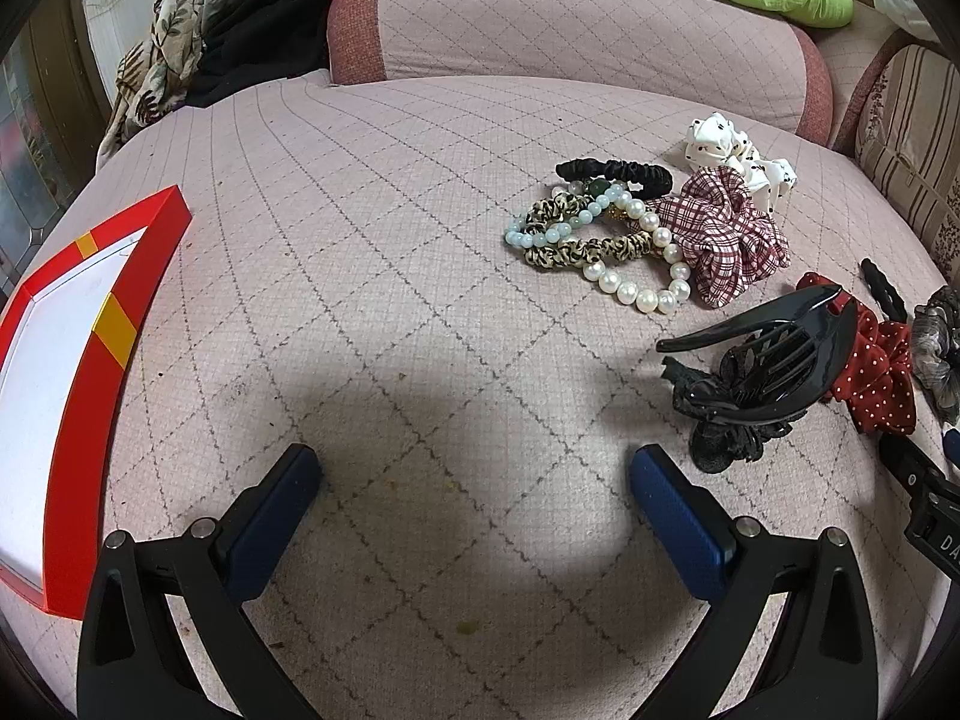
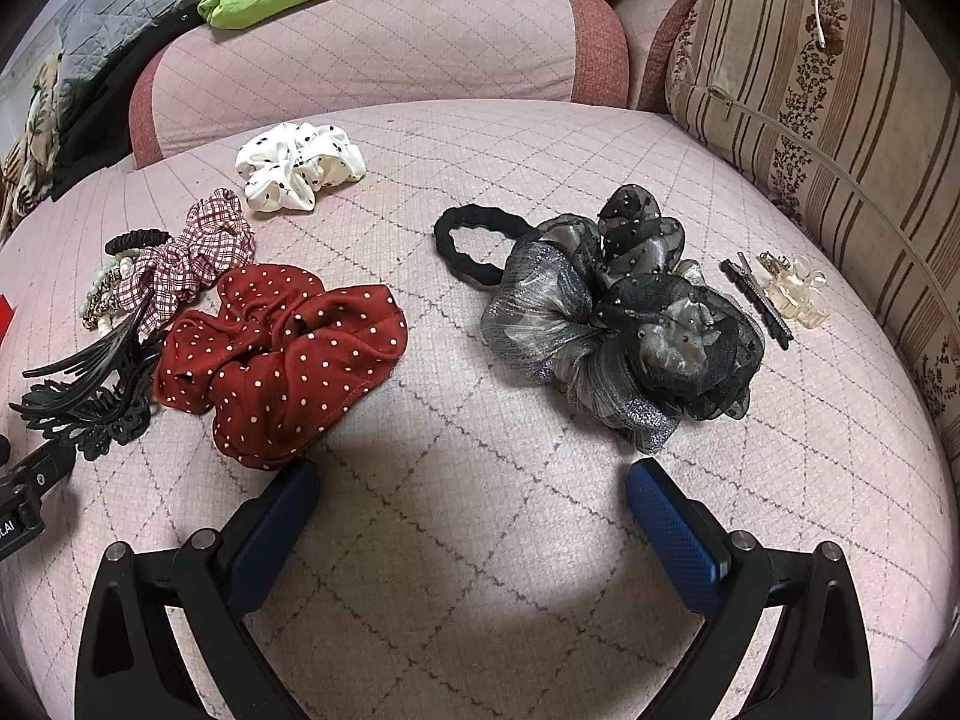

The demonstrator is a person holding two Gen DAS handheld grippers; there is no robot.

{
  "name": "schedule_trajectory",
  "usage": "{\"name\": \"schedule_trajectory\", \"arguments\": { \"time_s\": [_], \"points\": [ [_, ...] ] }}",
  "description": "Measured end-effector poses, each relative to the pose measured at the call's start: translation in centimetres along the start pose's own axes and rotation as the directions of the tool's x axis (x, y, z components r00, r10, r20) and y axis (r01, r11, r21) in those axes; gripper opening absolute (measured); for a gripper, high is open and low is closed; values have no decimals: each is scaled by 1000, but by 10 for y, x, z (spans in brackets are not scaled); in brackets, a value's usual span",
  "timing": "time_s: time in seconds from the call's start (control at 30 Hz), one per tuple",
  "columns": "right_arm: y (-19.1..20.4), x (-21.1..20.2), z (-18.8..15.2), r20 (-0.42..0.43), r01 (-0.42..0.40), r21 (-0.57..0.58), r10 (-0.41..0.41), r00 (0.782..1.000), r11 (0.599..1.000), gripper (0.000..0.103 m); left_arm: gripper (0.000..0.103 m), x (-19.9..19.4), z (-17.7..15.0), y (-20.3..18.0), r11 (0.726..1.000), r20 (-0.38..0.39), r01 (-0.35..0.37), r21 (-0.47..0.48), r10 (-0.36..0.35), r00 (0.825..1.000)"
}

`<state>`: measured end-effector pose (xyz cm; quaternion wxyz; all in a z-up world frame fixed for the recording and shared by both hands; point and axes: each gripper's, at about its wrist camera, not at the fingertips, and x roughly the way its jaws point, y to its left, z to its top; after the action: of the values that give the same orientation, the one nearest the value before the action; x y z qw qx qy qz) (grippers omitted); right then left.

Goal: Organize jewelry

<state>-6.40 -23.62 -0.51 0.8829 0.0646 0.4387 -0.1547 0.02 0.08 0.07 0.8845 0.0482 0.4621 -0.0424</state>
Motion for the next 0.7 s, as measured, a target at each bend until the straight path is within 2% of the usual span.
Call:
{"name": "schedule_trajectory", "arguments": {
  "time_s": [0.7],
  "points": [
    [3,-3,-1,1,-1,1,1,1000,1000,103,103,0,0,-1,1000,0,-6,5,6,1000]
  ]
}}
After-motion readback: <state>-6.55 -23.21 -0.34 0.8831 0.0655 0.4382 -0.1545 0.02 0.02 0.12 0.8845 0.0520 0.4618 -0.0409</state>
